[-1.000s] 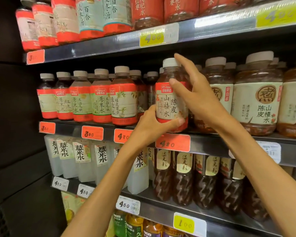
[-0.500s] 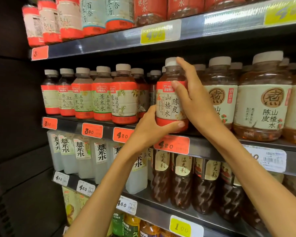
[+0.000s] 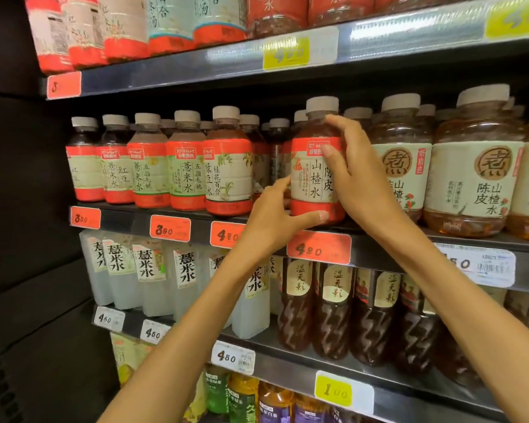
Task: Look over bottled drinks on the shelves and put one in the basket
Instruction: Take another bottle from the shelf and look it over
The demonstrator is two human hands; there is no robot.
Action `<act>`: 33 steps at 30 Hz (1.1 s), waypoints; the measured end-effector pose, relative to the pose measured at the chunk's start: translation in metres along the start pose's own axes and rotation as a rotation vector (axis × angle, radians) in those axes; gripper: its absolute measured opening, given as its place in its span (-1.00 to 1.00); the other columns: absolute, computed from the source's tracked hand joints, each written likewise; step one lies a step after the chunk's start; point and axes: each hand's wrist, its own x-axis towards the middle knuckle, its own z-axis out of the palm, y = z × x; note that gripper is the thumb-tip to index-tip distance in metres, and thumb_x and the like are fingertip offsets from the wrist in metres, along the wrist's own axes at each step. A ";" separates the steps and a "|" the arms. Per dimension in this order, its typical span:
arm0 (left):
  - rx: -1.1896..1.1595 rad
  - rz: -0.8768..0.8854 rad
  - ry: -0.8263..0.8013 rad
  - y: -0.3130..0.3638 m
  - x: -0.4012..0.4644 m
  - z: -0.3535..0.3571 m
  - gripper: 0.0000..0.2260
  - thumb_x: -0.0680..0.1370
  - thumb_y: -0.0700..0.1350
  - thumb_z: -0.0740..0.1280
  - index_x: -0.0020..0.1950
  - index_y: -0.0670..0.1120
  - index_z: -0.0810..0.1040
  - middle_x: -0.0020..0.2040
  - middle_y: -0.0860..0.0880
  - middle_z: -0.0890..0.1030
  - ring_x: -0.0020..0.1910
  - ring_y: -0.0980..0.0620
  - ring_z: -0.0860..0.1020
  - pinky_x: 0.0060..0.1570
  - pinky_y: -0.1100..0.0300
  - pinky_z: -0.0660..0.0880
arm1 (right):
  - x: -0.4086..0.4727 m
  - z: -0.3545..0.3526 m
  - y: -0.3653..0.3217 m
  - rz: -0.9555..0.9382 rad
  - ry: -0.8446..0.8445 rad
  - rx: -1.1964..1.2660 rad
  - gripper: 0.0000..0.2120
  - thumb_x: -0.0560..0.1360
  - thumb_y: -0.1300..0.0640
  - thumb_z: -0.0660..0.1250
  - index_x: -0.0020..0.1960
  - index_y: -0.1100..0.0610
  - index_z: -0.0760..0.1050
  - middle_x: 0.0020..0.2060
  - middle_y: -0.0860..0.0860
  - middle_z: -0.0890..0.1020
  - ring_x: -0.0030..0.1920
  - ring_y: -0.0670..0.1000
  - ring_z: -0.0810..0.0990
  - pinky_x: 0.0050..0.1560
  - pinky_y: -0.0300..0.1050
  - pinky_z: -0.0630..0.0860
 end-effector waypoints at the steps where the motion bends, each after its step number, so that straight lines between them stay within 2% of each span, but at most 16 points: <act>1: 0.016 0.008 -0.005 0.000 0.001 -0.002 -0.33 0.39 -0.09 0.54 0.45 -0.06 0.35 0.30 -0.05 0.54 0.19 0.03 0.56 0.21 0.02 0.52 | 0.000 -0.001 -0.001 -0.008 -0.008 -0.045 -0.57 0.64 0.22 0.13 0.49 0.15 0.19 0.42 0.11 0.32 0.37 0.00 0.34 0.26 -0.31 0.27; 6: 0.043 0.015 -0.039 -0.002 0.009 -0.007 -0.28 0.38 -0.07 0.55 0.46 -0.08 0.30 0.30 -0.07 0.54 0.20 0.01 0.56 0.22 0.02 0.52 | 0.000 -0.004 -0.001 -0.022 -0.038 -0.192 -0.51 0.62 0.23 0.17 0.52 0.19 0.16 0.38 0.14 0.35 0.34 0.02 0.35 0.15 -0.42 0.19; 8: 0.085 0.040 -0.043 -0.003 0.010 -0.007 -0.28 0.38 -0.05 0.54 0.46 -0.07 0.29 0.29 -0.05 0.54 0.19 0.04 0.55 0.18 0.12 0.51 | 0.000 -0.003 -0.002 -0.043 -0.024 -0.260 -0.51 0.62 0.23 0.18 0.52 0.21 0.16 0.36 0.15 0.36 0.32 0.03 0.36 0.12 -0.44 0.18; 14: 0.132 0.085 -0.039 -0.002 0.008 -0.005 -0.26 0.40 -0.05 0.52 0.49 -0.05 0.24 0.31 -0.03 0.53 0.20 0.05 0.54 0.10 0.27 0.44 | -0.007 -0.001 -0.007 -0.031 -0.007 -0.415 -0.49 0.62 0.25 0.19 0.53 0.21 0.14 0.48 0.18 0.22 0.45 0.09 0.25 0.34 -0.25 0.21; 16: 0.131 0.102 -0.031 -0.002 0.006 -0.004 -0.21 0.41 -0.07 0.52 0.52 -0.02 0.15 0.32 -0.01 0.51 0.21 0.08 0.52 0.10 0.29 0.41 | -0.014 -0.002 -0.013 -0.147 0.058 -0.580 -0.46 0.56 0.36 0.26 0.50 0.30 0.18 0.50 0.25 0.20 0.49 0.18 0.23 0.42 -0.05 0.27; 18: 0.152 0.119 -0.004 -0.001 0.002 0.000 -0.16 0.42 -0.06 0.51 0.55 -0.01 0.08 0.38 0.00 0.47 0.28 0.07 0.48 0.16 0.28 0.38 | -0.020 -0.009 -0.011 -0.284 0.180 -0.674 -0.50 0.49 0.41 0.31 0.41 0.38 0.31 0.40 0.33 0.35 0.42 0.27 0.34 0.37 0.09 0.34; 21: 0.233 0.181 0.139 0.004 -0.006 0.005 -0.12 0.40 -0.06 0.53 0.55 -0.06 0.05 0.49 -0.04 0.29 0.45 0.01 0.28 0.39 0.15 0.23 | -0.015 -0.035 -0.002 -0.206 0.315 -0.709 -0.62 0.54 0.29 0.28 0.34 0.32 0.40 0.27 0.29 0.48 0.31 0.26 0.42 0.25 0.07 0.36; 24: 0.182 0.303 0.318 0.013 -0.014 0.012 -0.29 0.44 -0.14 0.49 0.50 -0.08 0.21 0.39 -0.06 0.36 0.38 0.01 0.34 0.40 0.04 0.29 | -0.004 -0.055 0.013 -0.083 0.261 -0.877 -0.56 0.62 0.02 0.17 0.38 0.28 0.34 0.19 0.27 0.49 0.26 0.26 0.39 0.22 0.06 0.27; 27: 0.158 0.359 0.378 0.019 -0.017 0.020 -0.43 0.46 -0.21 0.46 0.42 -0.11 0.35 0.32 -0.07 0.39 0.32 0.03 0.36 0.35 0.23 0.27 | 0.000 -0.061 0.024 -0.019 0.192 -1.067 -0.37 0.63 -0.20 0.01 0.40 0.33 0.27 0.10 0.32 0.55 0.24 0.30 0.41 0.33 0.13 0.13; 30: 0.183 0.350 0.379 0.021 -0.015 0.025 -0.46 0.45 -0.26 0.45 0.40 -0.11 0.37 0.32 -0.08 0.35 0.29 0.11 0.28 0.26 0.48 0.15 | 0.001 -0.061 0.029 -0.017 0.181 -1.111 -0.29 0.60 -0.26 -0.01 0.40 0.35 0.26 0.01 0.33 0.59 0.19 0.29 0.46 0.39 0.12 0.07; 33: 0.290 0.361 0.384 0.022 -0.015 0.025 -0.45 0.44 -0.27 0.45 0.39 -0.08 0.37 0.31 -0.09 0.34 0.27 0.07 0.28 0.24 0.40 0.14 | 0.000 -0.062 0.025 -0.016 0.189 -1.028 -0.27 0.57 -0.28 0.09 0.38 0.35 0.29 0.04 0.32 0.58 0.16 0.28 0.46 0.30 0.09 0.13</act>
